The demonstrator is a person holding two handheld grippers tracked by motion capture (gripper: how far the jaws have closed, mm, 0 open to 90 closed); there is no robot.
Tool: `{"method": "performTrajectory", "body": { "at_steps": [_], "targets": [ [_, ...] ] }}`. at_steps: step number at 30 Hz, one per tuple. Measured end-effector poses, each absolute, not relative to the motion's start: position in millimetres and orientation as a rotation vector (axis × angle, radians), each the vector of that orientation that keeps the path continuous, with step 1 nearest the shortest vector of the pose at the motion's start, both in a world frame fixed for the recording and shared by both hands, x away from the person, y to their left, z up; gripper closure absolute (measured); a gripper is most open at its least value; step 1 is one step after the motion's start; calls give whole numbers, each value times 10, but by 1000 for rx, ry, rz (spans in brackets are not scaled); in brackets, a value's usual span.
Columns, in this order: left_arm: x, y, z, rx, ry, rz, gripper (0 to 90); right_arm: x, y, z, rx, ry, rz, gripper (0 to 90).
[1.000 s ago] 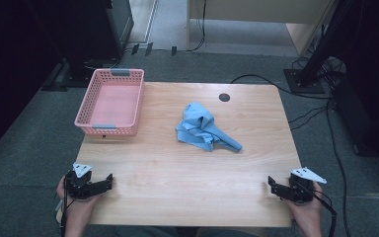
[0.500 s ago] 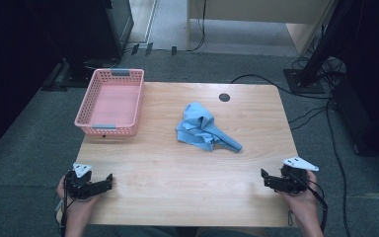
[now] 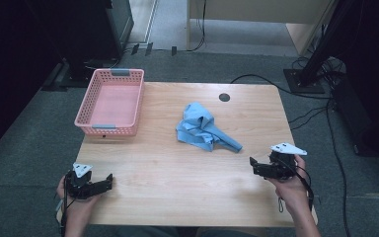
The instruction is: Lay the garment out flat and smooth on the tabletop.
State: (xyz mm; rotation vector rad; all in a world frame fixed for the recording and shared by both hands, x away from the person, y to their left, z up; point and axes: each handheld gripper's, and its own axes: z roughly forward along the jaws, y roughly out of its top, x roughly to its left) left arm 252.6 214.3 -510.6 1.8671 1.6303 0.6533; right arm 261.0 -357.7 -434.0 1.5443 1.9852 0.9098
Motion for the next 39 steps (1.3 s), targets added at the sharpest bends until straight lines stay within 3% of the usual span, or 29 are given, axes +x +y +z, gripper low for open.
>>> {"method": "performTrajectory", "body": {
  "at_steps": [16, 26, 39],
  "targets": [
    [2526, 2142, -5106, 1867, 1629, 652, 2, 2968, -3232, -4273, 1513, 2015, 987, 110],
    [2526, 2142, -5106, 1868, 1626, 651, 3, 3156, -2897, -4375, 1476, 2069, 975, 110],
    [2513, 2140, -5105, 1877, 1613, 645, 2, 3258, -2809, -4517, 1451, 2094, 953, 110]
  ]
}}
